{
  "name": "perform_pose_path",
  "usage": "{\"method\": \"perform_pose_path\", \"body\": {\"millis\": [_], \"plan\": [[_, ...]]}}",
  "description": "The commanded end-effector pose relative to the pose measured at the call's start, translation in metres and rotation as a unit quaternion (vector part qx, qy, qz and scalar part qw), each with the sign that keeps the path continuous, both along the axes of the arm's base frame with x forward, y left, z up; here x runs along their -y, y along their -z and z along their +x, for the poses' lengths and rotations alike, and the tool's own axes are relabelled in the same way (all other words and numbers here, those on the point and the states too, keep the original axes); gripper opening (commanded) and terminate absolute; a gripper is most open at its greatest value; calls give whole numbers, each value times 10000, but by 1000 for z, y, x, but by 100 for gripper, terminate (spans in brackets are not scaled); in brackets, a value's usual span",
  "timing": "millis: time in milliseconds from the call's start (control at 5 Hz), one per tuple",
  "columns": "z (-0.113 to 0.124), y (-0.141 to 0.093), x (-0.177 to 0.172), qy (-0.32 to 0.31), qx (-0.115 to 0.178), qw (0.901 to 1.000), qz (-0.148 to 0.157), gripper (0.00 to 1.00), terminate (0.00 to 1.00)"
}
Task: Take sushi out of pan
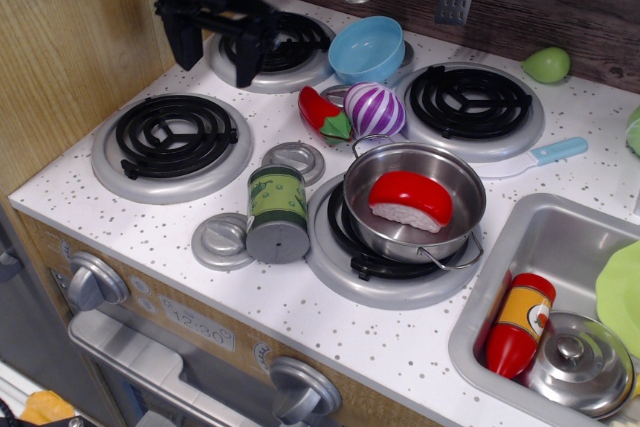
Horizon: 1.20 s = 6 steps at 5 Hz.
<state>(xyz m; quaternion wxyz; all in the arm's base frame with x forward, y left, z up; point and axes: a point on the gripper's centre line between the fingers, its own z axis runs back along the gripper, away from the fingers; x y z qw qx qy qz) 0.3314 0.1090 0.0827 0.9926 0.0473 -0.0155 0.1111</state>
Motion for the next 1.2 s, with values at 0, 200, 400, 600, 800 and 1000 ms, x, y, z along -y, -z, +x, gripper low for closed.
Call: {"method": "perform_pose_path", "body": {"millis": [0, 200, 400, 600, 800, 1000], "plan": [[-4, -38, 54, -1404, 298, 9896, -32, 100, 0], [7, -37, 97, -2634, 272, 9640, -232, 100, 0], [22, -39, 124, -3816, 292, 9235, -250, 100, 0], [25, -21, 148, -4924, 586, 8670, -494, 100, 0], [17, -4, 167, -5409, 707, 8362, -564, 100, 0], [4, -1, 176, -5634, 735, 8213, -504, 100, 0]]}}
